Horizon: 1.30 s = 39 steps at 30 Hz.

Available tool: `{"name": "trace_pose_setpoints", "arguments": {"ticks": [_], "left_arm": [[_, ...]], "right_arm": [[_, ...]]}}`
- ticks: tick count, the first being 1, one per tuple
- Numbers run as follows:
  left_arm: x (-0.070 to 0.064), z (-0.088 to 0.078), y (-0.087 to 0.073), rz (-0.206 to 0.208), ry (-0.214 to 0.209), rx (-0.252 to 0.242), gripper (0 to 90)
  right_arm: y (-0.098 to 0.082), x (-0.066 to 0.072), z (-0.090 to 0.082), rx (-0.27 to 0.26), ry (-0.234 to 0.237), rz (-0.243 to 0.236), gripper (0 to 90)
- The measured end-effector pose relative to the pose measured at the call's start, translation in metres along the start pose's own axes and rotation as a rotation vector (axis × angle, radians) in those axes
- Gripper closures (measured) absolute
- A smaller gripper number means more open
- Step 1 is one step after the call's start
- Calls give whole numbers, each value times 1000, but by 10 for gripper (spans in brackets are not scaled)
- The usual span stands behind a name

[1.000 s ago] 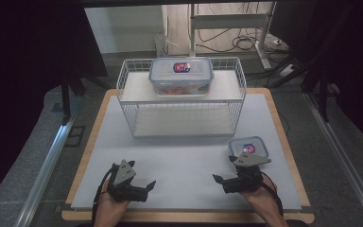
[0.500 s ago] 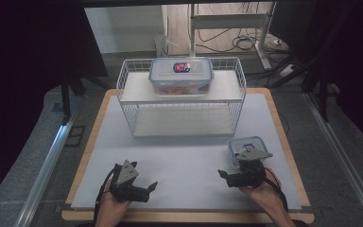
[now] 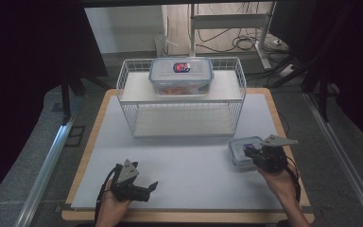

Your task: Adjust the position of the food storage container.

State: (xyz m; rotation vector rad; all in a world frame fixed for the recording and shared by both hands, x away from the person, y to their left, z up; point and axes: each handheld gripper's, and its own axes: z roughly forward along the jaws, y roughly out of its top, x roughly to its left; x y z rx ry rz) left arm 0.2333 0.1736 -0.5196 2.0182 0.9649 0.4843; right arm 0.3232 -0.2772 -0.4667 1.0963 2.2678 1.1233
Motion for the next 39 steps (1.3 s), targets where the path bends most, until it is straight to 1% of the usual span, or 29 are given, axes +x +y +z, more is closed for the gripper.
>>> {"name": "trace_pose_setpoints", "arguments": {"ticks": [2,3,4,5,6,9,10,11,14,15,17,19,22,23,26,29,32,33,34,39], "left_arm": [[1,1,0,-6,-3,4,2],[1,1,0,-6,-3,4,2],[2,2,0,-10,-6,7,2],[2,2,0,-10,-6,7,3],[2,2,0,-10,-9,9,3],[2,4,0,-10,-15,18,5],[2,4,0,-10,-15,18,5],[2,5,0,-13,-18,21,6],[2,7,0,-13,-20,23,7],[2,7,0,-13,-20,23,8],[1,7,0,-11,-20,27,8],[2,8,0,-8,-21,32,9],[2,9,1,-10,-25,31,10],[2,10,1,-11,-26,31,10],[2,10,1,-15,-32,33,11],[2,10,1,-16,-35,33,10],[2,11,1,-14,-36,39,10],[2,11,1,-14,-36,39,10],[2,11,1,-15,-37,40,10],[3,11,1,-34,-48,40,11]], "right_arm": [[-1,-10,-2,4,-34,21,877],[-1,-10,-2,4,-34,21,877],[-2,-22,-4,7,-69,48,896],[-2,-22,-4,7,-69,48,896],[-5,-35,-6,1,-108,77,896],[-7,-49,-10,-2,-153,104,897],[-7,-49,-10,-2,-153,104,897],[-10,-58,-11,1,-173,130,897],[-13,-67,-7,18,-192,154,897],[-13,-67,-7,18,-192,154,897],[-15,-71,-2,36,-199,160,897],[-17,-74,4,56,-200,154,897],[-19,-77,10,77,-172,164,897],[-20,-77,11,88,-175,163,897],[-20,-77,12,88,-166,172,898],[-19,-73,14,87,-140,173,898],[-16,-63,19,94,-105,154,898],[-16,-63,19,94,-105,154,898],[-13,-55,23,99,-83,137,898],[-9,-37,30,107,-34,113,898]]}}
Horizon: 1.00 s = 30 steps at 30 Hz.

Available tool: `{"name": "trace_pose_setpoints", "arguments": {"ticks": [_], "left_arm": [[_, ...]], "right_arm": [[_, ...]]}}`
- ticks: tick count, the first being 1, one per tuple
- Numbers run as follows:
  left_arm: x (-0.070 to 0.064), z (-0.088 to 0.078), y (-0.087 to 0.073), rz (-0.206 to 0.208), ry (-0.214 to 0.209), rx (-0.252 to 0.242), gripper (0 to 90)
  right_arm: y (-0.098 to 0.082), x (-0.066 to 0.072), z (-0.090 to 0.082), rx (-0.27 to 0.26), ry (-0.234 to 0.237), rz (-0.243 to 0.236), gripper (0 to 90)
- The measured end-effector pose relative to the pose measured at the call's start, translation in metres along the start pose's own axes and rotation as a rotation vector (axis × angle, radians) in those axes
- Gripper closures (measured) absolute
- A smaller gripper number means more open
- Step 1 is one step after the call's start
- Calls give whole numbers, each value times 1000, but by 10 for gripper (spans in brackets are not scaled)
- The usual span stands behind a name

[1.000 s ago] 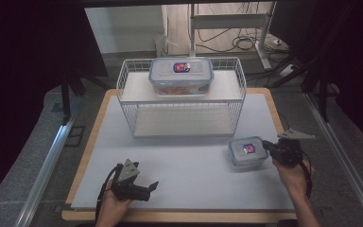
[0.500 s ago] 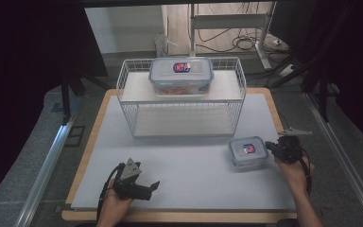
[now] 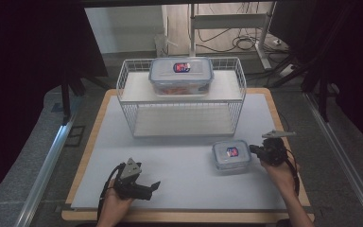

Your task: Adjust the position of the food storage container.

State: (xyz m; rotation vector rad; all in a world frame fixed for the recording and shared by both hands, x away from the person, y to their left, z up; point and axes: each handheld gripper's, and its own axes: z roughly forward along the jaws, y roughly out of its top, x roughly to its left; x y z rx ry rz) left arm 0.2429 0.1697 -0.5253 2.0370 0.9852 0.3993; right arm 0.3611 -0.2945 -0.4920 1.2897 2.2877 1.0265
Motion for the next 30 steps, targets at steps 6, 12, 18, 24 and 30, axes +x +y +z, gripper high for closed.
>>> {"name": "trace_pose_setpoints", "arguments": {"ticks": [6,12,18,24,30], "left_arm": [[0,1,1,-9,-1,3,21],[-1,2,2,0,1,12,25],[-1,2,3,-1,2,13,28],[-1,2,3,-4,5,11,30],[0,3,3,0,4,15,32]], "right_arm": [[3,21,7,11,52,-31,898],[5,44,13,16,103,-66,898],[7,63,18,16,151,-86,898],[9,86,27,14,213,-110,898],[11,99,32,11,248,-115,898]]}}
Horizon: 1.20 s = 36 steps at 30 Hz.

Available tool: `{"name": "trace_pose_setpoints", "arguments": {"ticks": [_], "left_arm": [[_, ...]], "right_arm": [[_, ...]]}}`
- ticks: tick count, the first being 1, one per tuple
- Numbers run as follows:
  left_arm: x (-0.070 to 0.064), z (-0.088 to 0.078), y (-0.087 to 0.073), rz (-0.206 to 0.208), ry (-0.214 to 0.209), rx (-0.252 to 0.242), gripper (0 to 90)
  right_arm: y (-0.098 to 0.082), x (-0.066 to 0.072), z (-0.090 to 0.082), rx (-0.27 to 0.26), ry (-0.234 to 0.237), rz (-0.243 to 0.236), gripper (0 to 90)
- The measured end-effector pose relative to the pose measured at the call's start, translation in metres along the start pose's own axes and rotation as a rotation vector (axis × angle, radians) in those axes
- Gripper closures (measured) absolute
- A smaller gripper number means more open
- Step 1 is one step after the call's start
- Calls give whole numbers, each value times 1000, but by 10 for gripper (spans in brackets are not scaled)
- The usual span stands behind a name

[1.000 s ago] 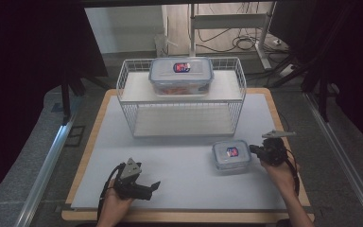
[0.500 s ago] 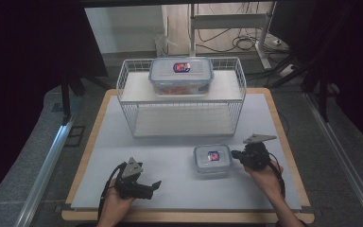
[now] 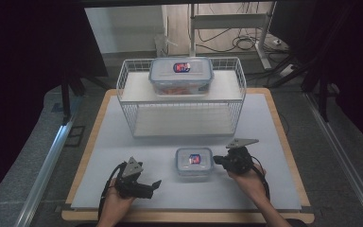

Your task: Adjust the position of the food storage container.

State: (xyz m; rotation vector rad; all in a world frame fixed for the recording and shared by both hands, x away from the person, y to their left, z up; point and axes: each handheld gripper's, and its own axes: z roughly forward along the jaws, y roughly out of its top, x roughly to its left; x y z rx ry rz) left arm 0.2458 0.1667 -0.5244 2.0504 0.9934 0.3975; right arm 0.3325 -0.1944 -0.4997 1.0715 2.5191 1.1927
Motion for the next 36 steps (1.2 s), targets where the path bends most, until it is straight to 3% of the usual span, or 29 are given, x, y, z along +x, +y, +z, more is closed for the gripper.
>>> {"name": "trace_pose_setpoints", "arguments": {"ticks": [3,7,10,13,18,19,23,26,27,28,31,36], "left_arm": [[0,0,0,1,-2,1,32],[0,-1,0,-1,1,6,33],[1,-1,-1,-6,2,4,33],[3,-3,-2,-9,4,8,36],[5,-6,-3,5,21,17,45],[6,-6,-3,7,27,19,49],[8,-9,-5,16,33,25,53],[9,-9,-5,22,35,29,54],[9,-9,-5,27,34,31,55],[9,-9,-5,27,34,31,55],[8,-9,-6,32,32,39,55],[9,-7,-6,21,20,45,54]], "right_arm": [[2,9,6,-3,17,-13,898],[3,10,7,3,24,-41,897],[2,8,5,8,-5,-67,896],[2,5,-3,-8,-13,-63,847],[-2,5,-10,-10,-32,-104,754],[-5,6,-14,-16,-23,-122,681],[-11,7,-21,-15,-39,-148,546],[-14,5,-23,-14,-38,-146,468],[-17,3,-24,-14,-31,-142,397],[-17,3,-24,-14,-31,-142,397],[-20,-2,-22,-29,-21,-130,263],[-22,-7,-18,-28,-30,-100,196]]}}
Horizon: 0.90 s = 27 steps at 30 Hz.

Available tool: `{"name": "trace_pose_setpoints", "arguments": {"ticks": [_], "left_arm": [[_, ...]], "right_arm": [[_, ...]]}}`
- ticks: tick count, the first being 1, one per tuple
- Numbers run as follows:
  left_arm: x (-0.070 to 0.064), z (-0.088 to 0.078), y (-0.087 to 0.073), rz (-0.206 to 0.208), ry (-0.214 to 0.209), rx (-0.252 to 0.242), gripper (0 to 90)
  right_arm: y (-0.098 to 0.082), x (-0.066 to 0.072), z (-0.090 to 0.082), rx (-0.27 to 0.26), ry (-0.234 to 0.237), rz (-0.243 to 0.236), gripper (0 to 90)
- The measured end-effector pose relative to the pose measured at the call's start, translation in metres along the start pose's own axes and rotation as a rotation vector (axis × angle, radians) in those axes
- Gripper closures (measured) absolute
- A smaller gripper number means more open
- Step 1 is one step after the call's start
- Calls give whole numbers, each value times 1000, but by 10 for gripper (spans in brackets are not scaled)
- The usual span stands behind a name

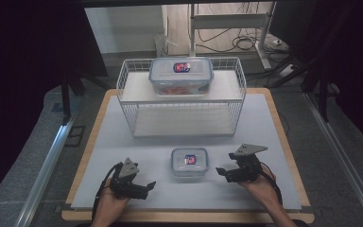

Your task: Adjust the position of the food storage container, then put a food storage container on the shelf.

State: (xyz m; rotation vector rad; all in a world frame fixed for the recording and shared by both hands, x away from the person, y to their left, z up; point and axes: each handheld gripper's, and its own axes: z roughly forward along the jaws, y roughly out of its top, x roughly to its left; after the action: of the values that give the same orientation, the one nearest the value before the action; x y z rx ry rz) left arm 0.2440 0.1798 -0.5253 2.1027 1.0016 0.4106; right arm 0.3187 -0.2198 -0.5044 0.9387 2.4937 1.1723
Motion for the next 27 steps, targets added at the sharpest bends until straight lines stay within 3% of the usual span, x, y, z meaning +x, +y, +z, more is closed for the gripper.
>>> {"name": "trace_pose_setpoints", "arguments": {"ticks": [9,16,22,27], "left_arm": [[2,-1,0,-34,-35,-37,52],[7,-1,-1,-29,-42,-86,34],[9,3,7,-43,-50,-59,34],[8,9,28,-39,-59,-39,30]], "right_arm": [[1,-1,0,-8,-19,-3,153],[4,-3,-2,-17,-24,10,111],[8,-4,-1,-12,-13,47,71],[15,-2,3,6,28,83,31]]}}
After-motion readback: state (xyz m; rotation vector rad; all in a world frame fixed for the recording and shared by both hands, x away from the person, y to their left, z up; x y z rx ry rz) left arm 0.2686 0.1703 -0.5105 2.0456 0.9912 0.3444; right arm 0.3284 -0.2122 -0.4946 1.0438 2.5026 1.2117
